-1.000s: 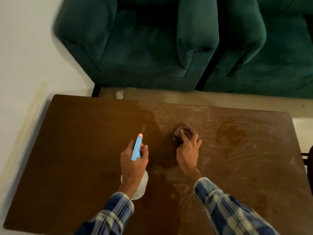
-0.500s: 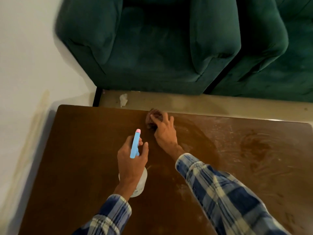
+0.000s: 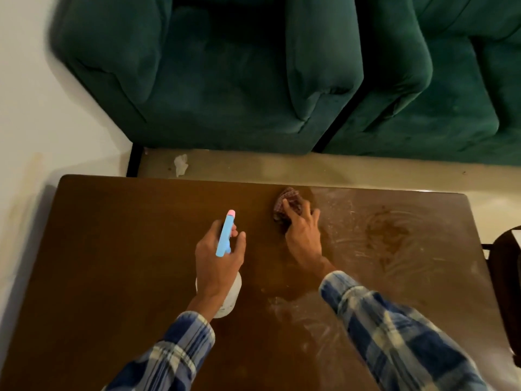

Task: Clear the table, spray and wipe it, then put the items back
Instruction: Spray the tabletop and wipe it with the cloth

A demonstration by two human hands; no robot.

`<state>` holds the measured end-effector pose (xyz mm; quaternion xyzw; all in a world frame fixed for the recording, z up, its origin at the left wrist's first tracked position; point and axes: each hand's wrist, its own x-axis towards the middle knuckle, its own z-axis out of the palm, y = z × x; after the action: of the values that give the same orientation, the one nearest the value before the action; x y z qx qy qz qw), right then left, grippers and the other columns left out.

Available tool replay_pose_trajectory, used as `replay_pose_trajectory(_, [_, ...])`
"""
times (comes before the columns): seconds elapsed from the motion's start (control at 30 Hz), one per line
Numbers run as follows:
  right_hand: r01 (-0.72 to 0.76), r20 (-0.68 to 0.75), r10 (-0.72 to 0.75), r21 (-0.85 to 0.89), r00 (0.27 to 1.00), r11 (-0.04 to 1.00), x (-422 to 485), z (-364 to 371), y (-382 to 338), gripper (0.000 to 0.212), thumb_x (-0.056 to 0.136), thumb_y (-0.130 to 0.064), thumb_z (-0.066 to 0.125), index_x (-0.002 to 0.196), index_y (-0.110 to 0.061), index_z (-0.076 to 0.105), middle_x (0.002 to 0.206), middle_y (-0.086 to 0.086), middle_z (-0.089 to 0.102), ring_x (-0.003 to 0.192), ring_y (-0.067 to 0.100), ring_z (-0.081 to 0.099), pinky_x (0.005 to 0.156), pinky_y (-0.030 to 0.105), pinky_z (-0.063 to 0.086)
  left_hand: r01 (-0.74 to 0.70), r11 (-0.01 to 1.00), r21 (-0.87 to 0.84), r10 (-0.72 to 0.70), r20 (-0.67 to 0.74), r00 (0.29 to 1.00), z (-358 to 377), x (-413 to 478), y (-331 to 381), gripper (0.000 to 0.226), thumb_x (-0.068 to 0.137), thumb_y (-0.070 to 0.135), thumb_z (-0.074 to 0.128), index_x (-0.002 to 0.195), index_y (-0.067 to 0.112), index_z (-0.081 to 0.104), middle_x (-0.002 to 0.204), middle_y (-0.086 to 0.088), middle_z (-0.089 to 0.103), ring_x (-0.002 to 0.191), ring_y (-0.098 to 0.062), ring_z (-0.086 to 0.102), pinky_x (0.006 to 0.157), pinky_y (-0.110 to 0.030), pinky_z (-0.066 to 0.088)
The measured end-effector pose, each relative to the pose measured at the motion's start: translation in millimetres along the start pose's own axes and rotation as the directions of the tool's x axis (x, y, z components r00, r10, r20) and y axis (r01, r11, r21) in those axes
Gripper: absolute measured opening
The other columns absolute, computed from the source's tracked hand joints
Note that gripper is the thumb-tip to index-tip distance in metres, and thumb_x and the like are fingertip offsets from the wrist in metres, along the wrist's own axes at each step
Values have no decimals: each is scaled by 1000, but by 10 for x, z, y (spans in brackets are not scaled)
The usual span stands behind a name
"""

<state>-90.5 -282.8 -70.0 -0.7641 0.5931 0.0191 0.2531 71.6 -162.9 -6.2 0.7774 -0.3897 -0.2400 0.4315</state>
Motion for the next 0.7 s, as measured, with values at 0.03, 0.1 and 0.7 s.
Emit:
replay_pose_trajectory(0.03, [111,35,-109,-46,993,993,-160,66,-68,70,95,-4,48,155,-37,33,162,3,14,140,42,20,110,58,40,-8,1000,21,8,-2,1000,24,-54,19,21,89,25,73,105,14,64,84,10,63,69,-5,65,62,-15,57])
replay_pose_trajectory(0.1, [365,152,-348,-109,925,924,-446,220,-141,69,97,-11,52,156,-41,29,162,3,12,136,35,22,108,52,42,-6,998,57,7,-14,1000,28,-186,36,24,89,27,73,107,13,64,84,9,63,68,-6,64,62,-18,57])
replay_pose_trajectory(0.7, [224,112,-224,8,968,974,-1273,368,73,71,91,-1,52,153,-30,37,158,5,18,137,42,21,107,55,43,191,979,74,-154,-348,925,-484,-1946,41,19,89,27,72,102,22,60,78,16,58,70,-8,65,58,-9,51])
